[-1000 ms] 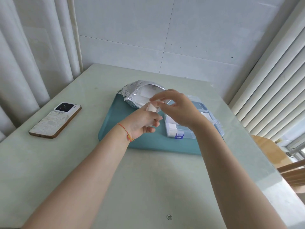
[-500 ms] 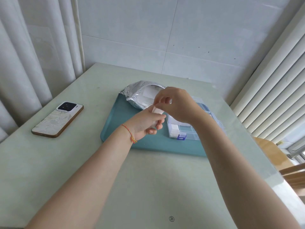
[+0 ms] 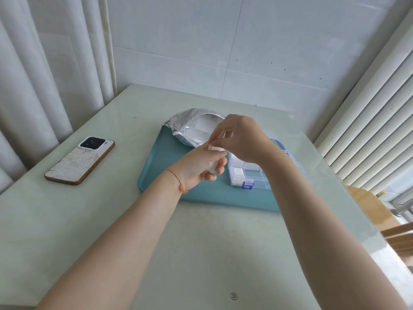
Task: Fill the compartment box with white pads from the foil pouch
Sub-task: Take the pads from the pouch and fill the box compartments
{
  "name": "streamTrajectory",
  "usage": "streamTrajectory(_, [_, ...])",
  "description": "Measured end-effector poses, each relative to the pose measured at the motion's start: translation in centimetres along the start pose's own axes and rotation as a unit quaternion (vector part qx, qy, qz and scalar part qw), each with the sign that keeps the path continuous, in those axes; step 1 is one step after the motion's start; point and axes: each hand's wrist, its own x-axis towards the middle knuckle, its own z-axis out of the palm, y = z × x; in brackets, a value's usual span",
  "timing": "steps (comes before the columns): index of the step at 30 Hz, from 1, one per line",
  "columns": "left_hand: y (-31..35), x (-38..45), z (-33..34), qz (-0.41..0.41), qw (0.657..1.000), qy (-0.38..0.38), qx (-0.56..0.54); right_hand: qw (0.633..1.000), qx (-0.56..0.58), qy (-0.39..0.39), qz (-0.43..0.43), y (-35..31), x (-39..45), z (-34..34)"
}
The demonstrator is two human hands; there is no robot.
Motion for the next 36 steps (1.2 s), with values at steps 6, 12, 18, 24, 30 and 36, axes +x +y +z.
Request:
streamTrajectory(6, [-0.2,0.3,0.0,0.011,1.0,-0.003,-0.027,0.999,-0.027,-0.009,0.015,0.2,0.0,-0.2])
streamTrajectory(12, [0.2,0.6,-0.5,-0.018,0.985,0.004,-0.171,0.99,0.031,-0.14,0.008,0.3,-1.8,0.9])
streamTrajectory(18, [1.0,0.7,0.5,-0.073,0.981,-0.017,-0.179,0.995,-0.044,-0.062,-0.06,0.1,-2.2,2.5])
streamTrajectory(24, [2.0,0.9,1.6,-0.118,0.983,-0.02,-0.139,0.995,-0.036,-0.066,-0.07,1.0,-3.0,1.5])
streamTrajectory(30, [2.0,2.3,3.0,-0.12,0.987,-0.022,-0.107,0.995,0.013,-0.083,-0.052,2.2,-4.0,0.1])
streamTrajectory(36, [2.2,2.6,4.2,-0.09,0.99,-0.068,-0.079,0.981,0.175,-0.027,0.079,4.7,-3.9,-2.3])
